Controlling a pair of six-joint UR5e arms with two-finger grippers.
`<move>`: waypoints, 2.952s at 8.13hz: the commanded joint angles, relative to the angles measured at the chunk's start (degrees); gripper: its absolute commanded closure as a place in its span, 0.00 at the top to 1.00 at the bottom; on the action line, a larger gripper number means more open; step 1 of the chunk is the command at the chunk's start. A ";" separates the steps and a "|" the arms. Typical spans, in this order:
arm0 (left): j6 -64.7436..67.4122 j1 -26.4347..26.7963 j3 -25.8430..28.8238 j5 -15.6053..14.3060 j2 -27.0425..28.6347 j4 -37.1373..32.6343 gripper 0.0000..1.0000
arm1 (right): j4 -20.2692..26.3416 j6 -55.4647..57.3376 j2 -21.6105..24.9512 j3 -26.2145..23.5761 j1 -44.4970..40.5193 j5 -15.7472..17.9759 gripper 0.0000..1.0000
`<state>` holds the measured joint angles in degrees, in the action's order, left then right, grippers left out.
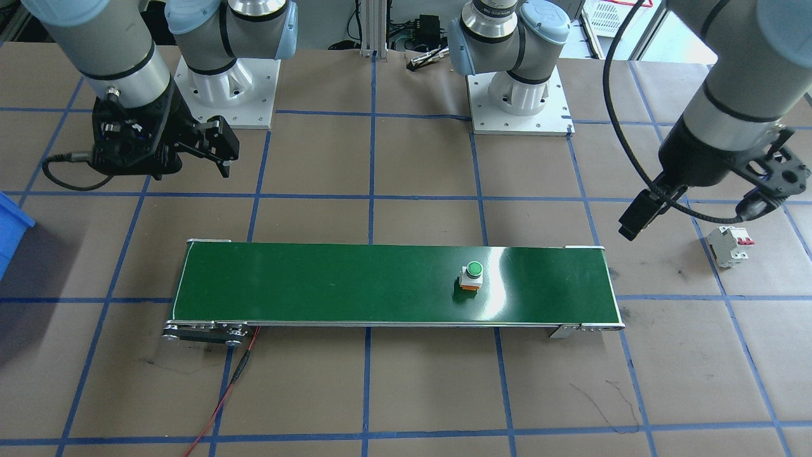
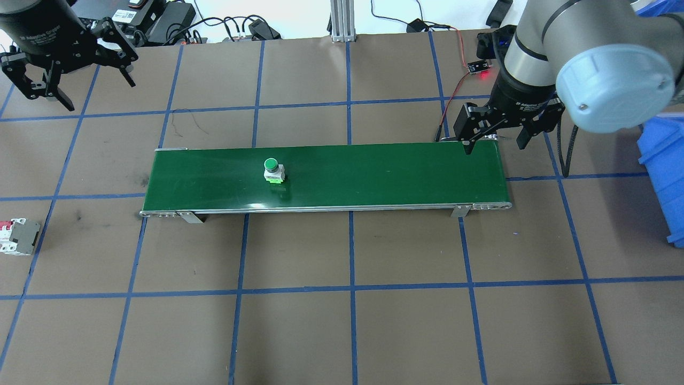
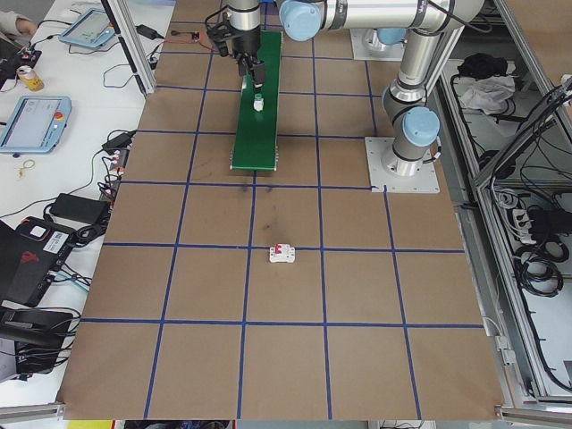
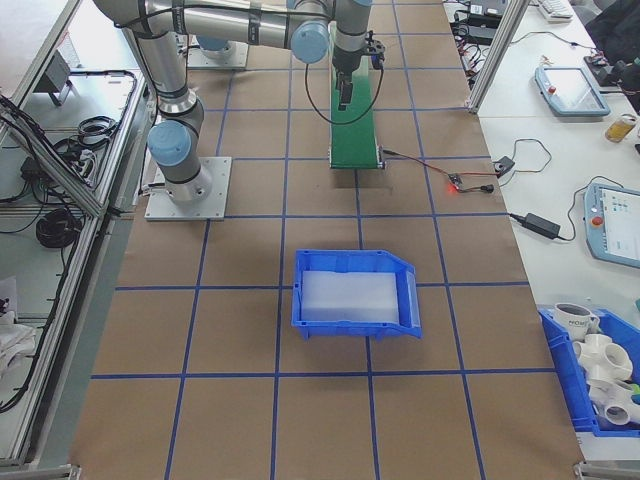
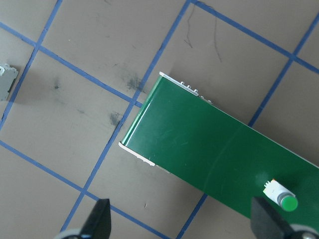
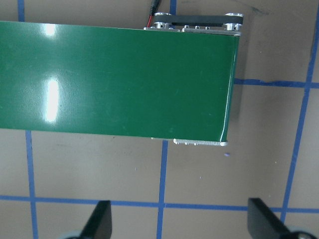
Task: Move button from left to right
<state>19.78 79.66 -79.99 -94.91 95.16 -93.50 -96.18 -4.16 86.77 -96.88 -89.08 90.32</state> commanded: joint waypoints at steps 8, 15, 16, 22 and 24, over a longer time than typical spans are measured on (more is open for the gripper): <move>-2.73 13.16 2.29 0.16 -4.45 0.51 1.00 | -14.83 1.60 -10.57 -4.81 3.11 -12.65 0.95; -2.81 13.24 2.03 0.16 -4.36 0.43 1.00 | -12.19 -2.35 -10.13 -5.43 7.96 -20.98 0.98; -2.81 13.24 1.85 0.16 -4.36 0.34 1.00 | -12.19 -2.17 -10.13 -5.51 7.96 -20.89 0.98; -2.81 13.24 0.36 0.07 -4.89 0.43 1.00 | -12.71 2.47 -10.30 -5.43 7.44 -21.86 0.99; -2.81 13.24 0.36 0.07 -4.89 0.43 1.00 | -13.94 5.20 -10.92 -5.43 4.72 -21.77 0.95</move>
<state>16.96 92.90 -79.62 -94.84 90.27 -93.08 -109.11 -1.64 76.35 -102.33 -82.18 68.53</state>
